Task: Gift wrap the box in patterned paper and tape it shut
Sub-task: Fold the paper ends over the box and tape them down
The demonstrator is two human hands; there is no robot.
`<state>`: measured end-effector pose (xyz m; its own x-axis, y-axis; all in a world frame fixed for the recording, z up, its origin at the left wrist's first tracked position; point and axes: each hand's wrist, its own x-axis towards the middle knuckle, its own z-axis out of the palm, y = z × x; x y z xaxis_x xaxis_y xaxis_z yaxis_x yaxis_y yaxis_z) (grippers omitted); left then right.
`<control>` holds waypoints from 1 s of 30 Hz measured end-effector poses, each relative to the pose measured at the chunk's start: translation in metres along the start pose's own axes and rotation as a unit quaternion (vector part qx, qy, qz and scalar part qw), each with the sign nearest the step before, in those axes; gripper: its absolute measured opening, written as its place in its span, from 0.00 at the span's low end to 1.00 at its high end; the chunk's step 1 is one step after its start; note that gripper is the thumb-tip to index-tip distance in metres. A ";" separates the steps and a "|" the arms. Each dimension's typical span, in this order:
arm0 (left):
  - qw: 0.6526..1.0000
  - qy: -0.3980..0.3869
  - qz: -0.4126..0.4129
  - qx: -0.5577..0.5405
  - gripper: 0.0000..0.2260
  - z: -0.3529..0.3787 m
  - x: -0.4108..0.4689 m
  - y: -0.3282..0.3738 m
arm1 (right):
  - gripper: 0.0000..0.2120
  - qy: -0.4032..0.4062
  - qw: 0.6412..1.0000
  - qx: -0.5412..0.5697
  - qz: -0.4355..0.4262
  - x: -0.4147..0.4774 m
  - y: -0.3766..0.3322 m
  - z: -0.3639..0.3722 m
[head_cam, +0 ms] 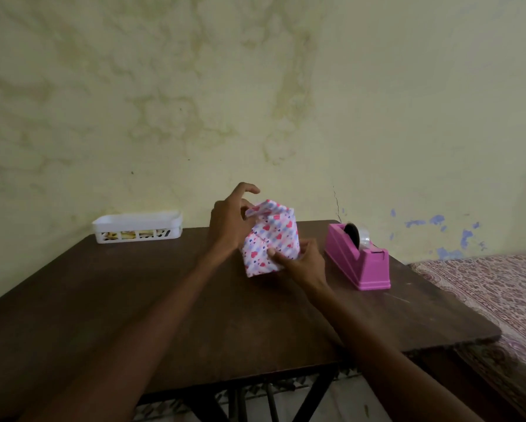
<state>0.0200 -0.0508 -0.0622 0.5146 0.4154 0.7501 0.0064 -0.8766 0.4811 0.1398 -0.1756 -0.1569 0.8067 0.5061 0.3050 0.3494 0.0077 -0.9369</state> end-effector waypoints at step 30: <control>0.995 -0.043 0.006 0.093 0.11 -0.014 -0.036 -0.035 | 0.08 -0.086 0.895 -0.335 -0.280 0.012 -0.077 -0.026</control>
<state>-0.0105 -0.0320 -0.0998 0.5873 0.3887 0.7100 0.1531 -0.9147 0.3741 0.1351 -0.1924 -0.0769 0.3500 0.7108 0.6102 0.9304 -0.1881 -0.3146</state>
